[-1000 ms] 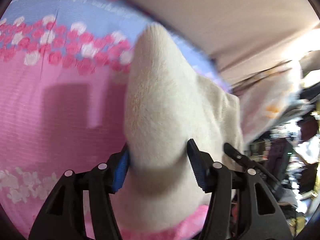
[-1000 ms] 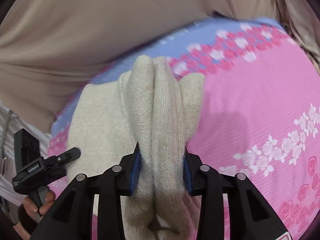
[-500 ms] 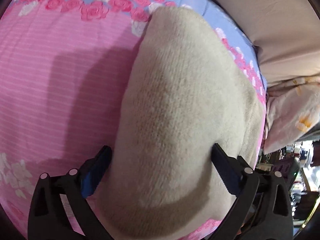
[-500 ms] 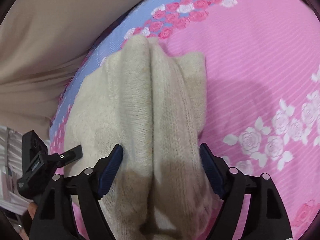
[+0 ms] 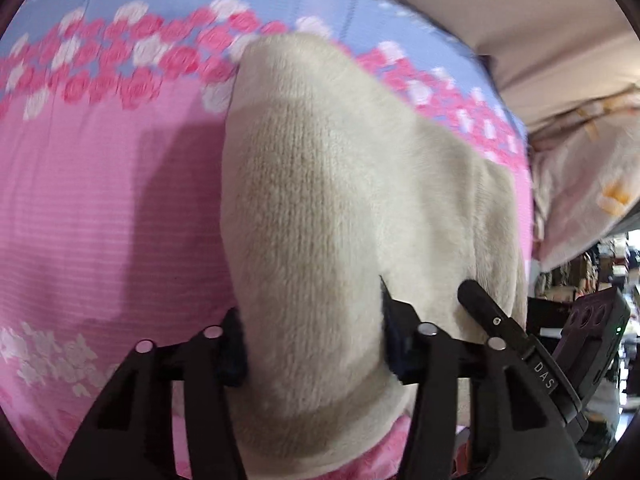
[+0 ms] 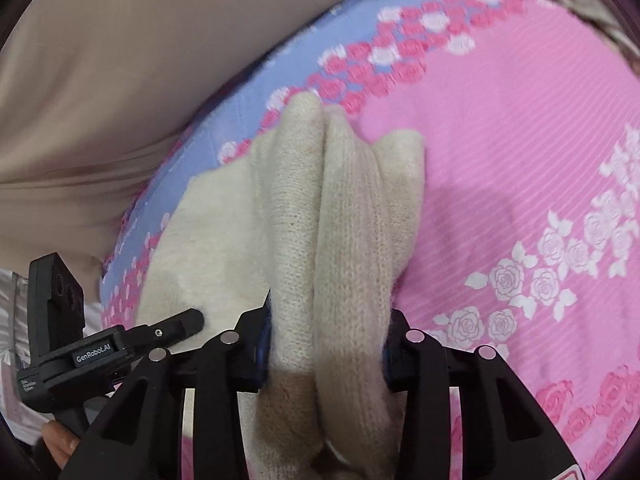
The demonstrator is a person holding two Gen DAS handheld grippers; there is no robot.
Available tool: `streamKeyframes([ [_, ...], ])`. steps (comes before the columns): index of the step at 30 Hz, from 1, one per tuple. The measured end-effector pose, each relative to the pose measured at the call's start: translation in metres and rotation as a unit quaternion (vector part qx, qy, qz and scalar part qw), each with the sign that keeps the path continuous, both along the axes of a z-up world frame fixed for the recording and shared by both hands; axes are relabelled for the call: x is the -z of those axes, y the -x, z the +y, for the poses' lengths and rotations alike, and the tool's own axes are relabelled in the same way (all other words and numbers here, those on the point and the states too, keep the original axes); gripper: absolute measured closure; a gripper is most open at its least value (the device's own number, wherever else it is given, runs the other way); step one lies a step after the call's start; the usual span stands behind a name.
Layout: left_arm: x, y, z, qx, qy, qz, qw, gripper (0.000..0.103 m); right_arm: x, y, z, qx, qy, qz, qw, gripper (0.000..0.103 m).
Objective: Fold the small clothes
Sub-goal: 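Lift the folded sweater with both grippers and lower it onto the sheet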
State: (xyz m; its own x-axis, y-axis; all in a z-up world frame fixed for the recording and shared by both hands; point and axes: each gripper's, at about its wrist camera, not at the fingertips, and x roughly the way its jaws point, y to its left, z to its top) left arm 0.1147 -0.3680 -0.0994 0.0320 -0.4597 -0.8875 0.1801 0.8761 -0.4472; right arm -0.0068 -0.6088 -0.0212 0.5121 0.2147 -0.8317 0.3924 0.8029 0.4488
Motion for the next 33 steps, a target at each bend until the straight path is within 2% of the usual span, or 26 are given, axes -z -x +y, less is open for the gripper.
streamKeyframes([
  [5,-0.056,0.008,-0.006,0.028,0.035,-0.044,0.9981,0.058,-0.07,0.016,0.011,0.009,0.06,-0.045,0.997,0.065],
  [11,-0.144,0.022,0.003,0.053,0.072,-0.129,0.9875,0.058,-0.156,0.039,0.028,0.011,0.088,-0.134,0.987,0.065],
  [16,-0.21,0.025,0.042,0.055,0.095,-0.186,0.9763,0.058,-0.209,0.036,0.064,-0.014,0.1,-0.195,0.975,0.065],
  [21,-0.263,0.02,0.108,0.038,0.111,-0.233,0.9653,0.057,-0.255,0.021,0.119,-0.067,0.1,-0.246,0.962,0.064],
  [25,-0.291,0.014,0.166,0.019,0.107,-0.262,0.9589,0.057,-0.271,0.003,0.169,-0.114,0.082,-0.271,0.952,0.064],
  [28,-0.296,0.006,0.213,0.003,0.092,-0.278,0.9562,0.056,-0.265,-0.014,0.206,-0.143,0.069,-0.272,0.949,0.064],
  [30,-0.29,-0.001,0.242,-0.01,0.084,-0.275,0.9577,0.055,-0.249,-0.027,0.231,-0.157,0.054,-0.261,0.951,0.063],
  [33,-0.258,-0.02,0.278,-0.031,0.068,-0.248,0.9659,0.053,-0.199,-0.047,0.257,-0.16,0.024,-0.226,0.961,0.06],
])
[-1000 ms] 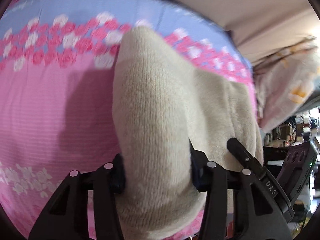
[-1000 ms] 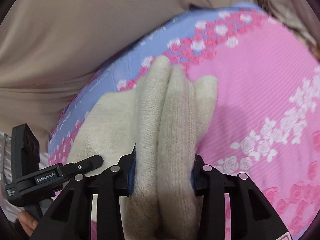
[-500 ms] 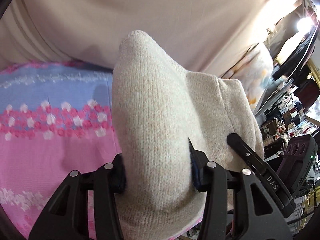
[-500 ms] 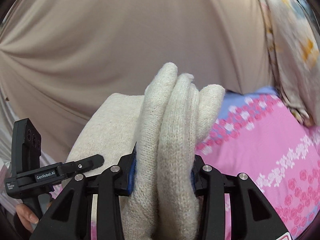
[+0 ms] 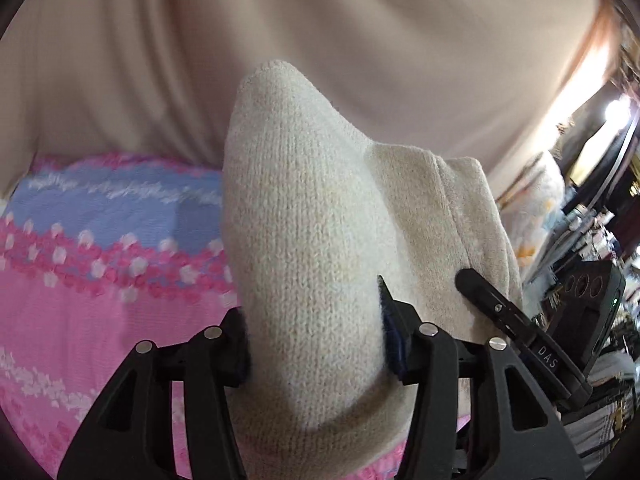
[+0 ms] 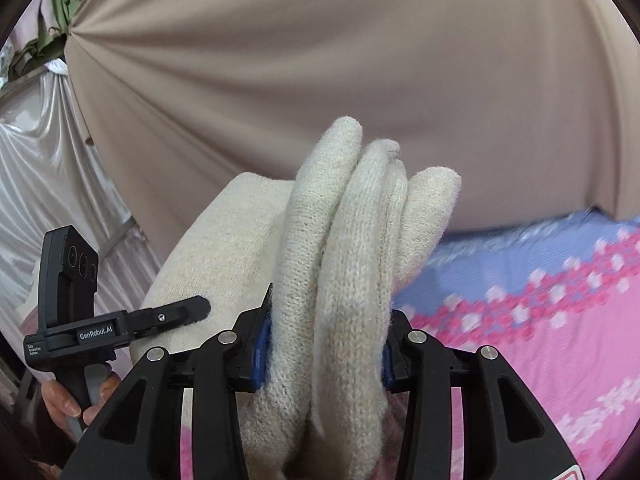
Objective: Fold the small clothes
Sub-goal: 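Lift the folded sweater with both grippers and lower it onto the sheet, then open both grippers and withdraw them from the folded sweater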
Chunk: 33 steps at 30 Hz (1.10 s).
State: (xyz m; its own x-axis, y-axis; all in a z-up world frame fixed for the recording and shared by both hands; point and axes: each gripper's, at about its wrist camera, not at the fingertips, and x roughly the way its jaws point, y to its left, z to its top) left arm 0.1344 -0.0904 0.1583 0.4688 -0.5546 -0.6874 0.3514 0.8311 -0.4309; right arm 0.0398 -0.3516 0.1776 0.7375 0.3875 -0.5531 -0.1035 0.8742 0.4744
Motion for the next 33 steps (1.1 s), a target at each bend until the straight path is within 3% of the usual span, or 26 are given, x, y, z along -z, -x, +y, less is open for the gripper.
streamKeyframes([
  [2,0.037,-0.014,0.017,-0.003,-0.018,0.023,0.9996,0.047,0.05,-0.008,0.012,0.011,-0.006,0.029,1.0,0.053],
  [4,0.098,-0.031,0.028,0.006,-0.035,0.036,0.9987,0.028,0.123,-0.017,0.016,0.023,0.021,0.07,0.997,0.049],
  [6,0.173,-0.043,0.049,-0.047,-0.075,0.062,0.9941,0.029,0.202,-0.02,0.017,0.05,0.08,0.182,0.979,0.054],
  [7,0.204,-0.046,0.064,-0.083,-0.103,0.1,0.9862,0.04,0.223,-0.012,0.015,0.061,0.097,0.221,0.969,0.061],
  [8,0.229,-0.045,0.078,-0.111,-0.12,0.144,0.976,0.047,0.233,-0.002,0.011,0.06,0.092,0.233,0.966,0.073],
  [9,0.249,-0.037,0.097,-0.125,-0.091,0.181,0.9712,0.049,0.234,0.011,0.01,0.056,0.08,0.226,0.969,0.073],
  [11,0.254,-0.018,0.115,-0.137,-0.055,0.182,0.9723,0.048,0.226,0.024,0.011,0.055,0.089,0.213,0.971,0.072],
  [13,0.246,-0.003,0.115,-0.127,-0.061,0.157,0.9775,0.04,0.216,0.026,0.01,0.057,0.086,0.207,0.973,0.061],
  [14,0.241,0.001,0.111,-0.122,-0.058,0.145,0.9802,0.035,0.213,0.022,0.007,0.062,0.082,0.204,0.974,0.045],
  [15,0.236,0.003,0.104,-0.117,-0.054,0.129,0.9833,0.027,0.212,0.013,0.005,0.069,0.076,0.202,0.974,0.037],
  [16,0.234,0.002,0.099,-0.112,-0.053,0.12,0.985,0.02,0.212,0.003,0.002,0.073,0.07,0.205,0.974,0.036],
  [19,0.241,-0.018,0.08,-0.102,-0.054,0.131,0.9846,0.013,0.217,-0.025,0.004,0.066,0.038,0.239,0.968,0.028],
  [21,0.254,-0.03,0.074,-0.109,-0.064,0.146,0.9812,0.019,0.244,-0.044,0.003,0.055,0.018,0.285,0.957,0.032],
  [22,0.262,-0.035,0.071,-0.108,-0.069,0.153,0.9799,0.038,0.255,-0.049,0.003,0.041,-0.002,0.296,0.954,0.042],
  [23,0.268,-0.039,0.067,-0.098,-0.065,0.162,0.9797,0.047,0.256,-0.051,0.004,0.041,-0.004,0.294,0.955,0.052],
  [24,0.269,-0.042,0.065,-0.09,-0.052,0.169,0.9801,0.057,0.248,-0.053,0.007,0.04,0.006,0.281,0.959,0.064],
  [25,0.262,-0.041,0.064,-0.098,-0.05,0.16,0.981,0.062,0.235,-0.053,0.011,0.033,0.022,0.265,0.963,0.068],
  [27,0.241,-0.036,0.059,-0.096,-0.067,0.116,0.9864,0.07,0.207,-0.051,0.022,0.006,0.051,0.222,0.974,0.078],
  [29,0.232,-0.034,0.053,-0.092,-0.088,0.096,0.9872,0.068,0.206,-0.05,0.025,0.0,0.075,0.213,0.974,0.078],
  [31,0.247,-0.039,0.044,-0.081,-0.105,0.124,0.9834,0.058,0.238,-0.054,0.02,0.006,0.106,0.263,0.959,0.069],
  [33,0.259,-0.039,0.042,-0.085,-0.111,0.14,0.9802,0.051,0.242,-0.045,0.006,0.025,0.068,0.251,0.965,0.067],
])
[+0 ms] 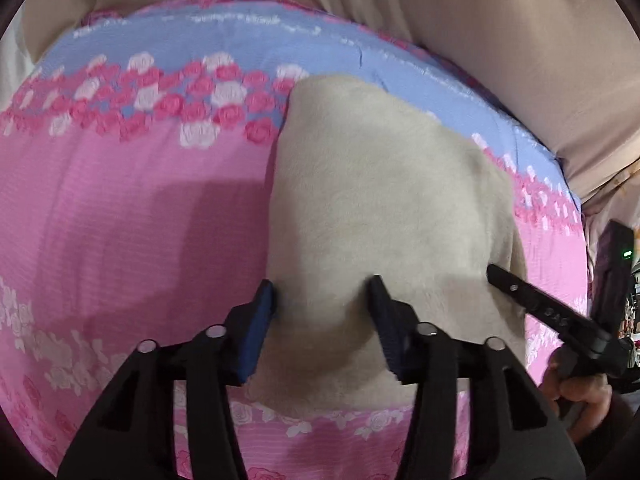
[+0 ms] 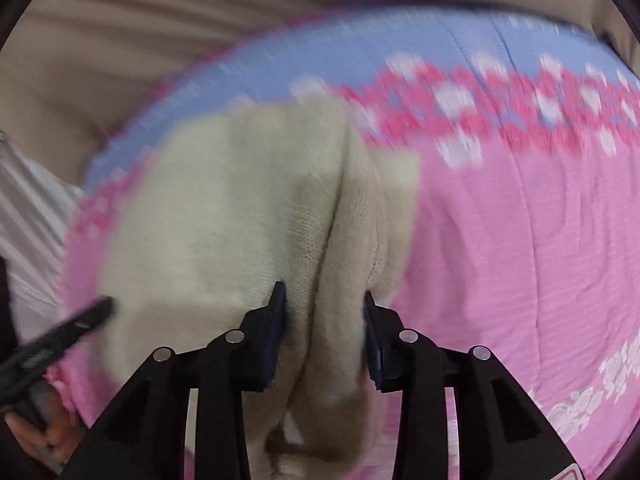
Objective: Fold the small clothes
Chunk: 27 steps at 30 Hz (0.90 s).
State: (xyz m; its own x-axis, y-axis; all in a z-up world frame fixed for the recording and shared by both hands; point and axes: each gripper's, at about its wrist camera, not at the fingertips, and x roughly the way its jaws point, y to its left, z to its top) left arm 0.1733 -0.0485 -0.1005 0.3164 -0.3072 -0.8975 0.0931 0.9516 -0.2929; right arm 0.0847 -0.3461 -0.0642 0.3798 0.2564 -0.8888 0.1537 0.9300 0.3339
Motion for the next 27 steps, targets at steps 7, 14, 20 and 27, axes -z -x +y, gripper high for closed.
streamKeyframes([
  [7,-0.027,0.02,-0.001,-0.005,-0.046,-0.031,0.9985,0.035,-0.073,0.047,0.011,0.031,0.092,-0.073,0.993,0.062],
  [14,-0.054,0.056,-0.01,-0.011,-0.08,-0.072,0.9941,0.018,-0.111,0.092,0.042,0.029,0.128,-0.135,0.982,0.033],
  [20,-0.063,0.086,-0.006,-0.016,-0.089,-0.1,0.9908,0.009,-0.099,0.126,0.067,0.041,0.139,-0.113,0.983,0.032],
  [27,-0.058,0.115,-0.017,0.042,-0.136,-0.126,0.9818,0.009,-0.095,0.17,0.076,0.037,0.151,-0.103,0.982,0.031],
])
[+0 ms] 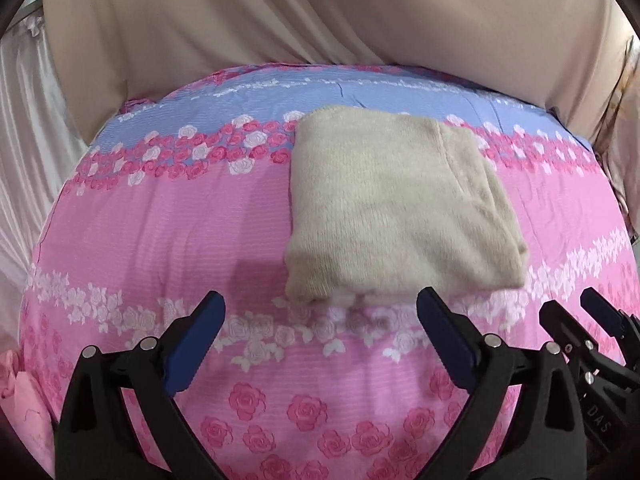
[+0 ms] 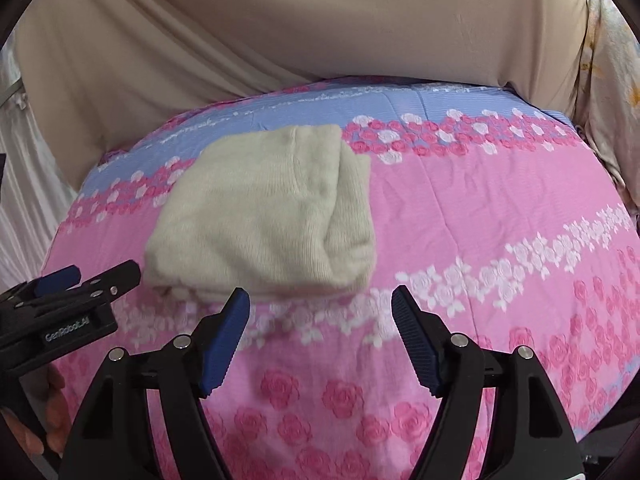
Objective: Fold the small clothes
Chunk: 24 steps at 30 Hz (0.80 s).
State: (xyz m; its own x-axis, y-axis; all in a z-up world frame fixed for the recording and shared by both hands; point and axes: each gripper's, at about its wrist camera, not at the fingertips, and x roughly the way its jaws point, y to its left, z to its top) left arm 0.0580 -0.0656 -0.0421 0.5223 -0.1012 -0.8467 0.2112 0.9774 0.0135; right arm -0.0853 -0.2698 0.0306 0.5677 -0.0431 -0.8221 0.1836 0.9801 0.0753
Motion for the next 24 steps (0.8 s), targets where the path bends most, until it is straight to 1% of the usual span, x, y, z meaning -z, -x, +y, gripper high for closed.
streamKeyframes([
  [3,0.0,0.015,-0.005,-0.027,-0.001,-0.002,0.9996,0.009,0.0,0.002,-0.008,-0.02,-0.004,-0.007,1.0,0.029],
  [5,-0.001,0.026,-0.01,-0.052,-0.012,-0.008,0.9985,0.009,0.002,0.003,-0.015,-0.029,-0.017,0.004,0.999,0.029],
  [7,-0.003,0.038,-0.016,-0.073,-0.026,-0.022,0.9967,0.009,0.007,0.006,-0.021,-0.039,-0.032,0.019,0.999,0.029],
  [9,-0.004,0.047,-0.018,-0.084,-0.036,-0.031,0.9953,0.009,0.013,0.01,-0.022,-0.051,-0.031,0.03,0.998,0.029],
  [11,-0.002,0.052,-0.017,-0.085,-0.034,-0.028,0.9954,0.009,0.014,0.017,-0.019,-0.041,-0.014,0.026,0.999,0.029],
  [13,-0.002,0.057,-0.013,-0.077,-0.026,-0.032,0.9961,0.009,0.012,0.024,-0.019,-0.015,-0.015,0.017,1.0,0.029],
  [15,0.0,0.056,-0.01,-0.066,-0.037,-0.023,0.9969,0.009,0.01,0.032,-0.017,0.009,-0.025,0.014,1.0,0.029],
  [16,-0.001,0.057,-0.008,-0.061,-0.034,-0.021,0.9973,0.009,0.009,0.034,-0.014,0.006,-0.025,0.012,1.0,0.029],
  [18,-0.003,0.058,-0.003,-0.059,-0.026,-0.027,0.9976,0.009,0.009,0.035,-0.007,0.002,-0.002,0.015,1.0,0.029],
  [24,-0.005,0.059,0.004,-0.062,-0.025,-0.032,0.9972,0.009,0.003,0.042,-0.005,0.01,0.002,0.008,1.0,0.028],
])
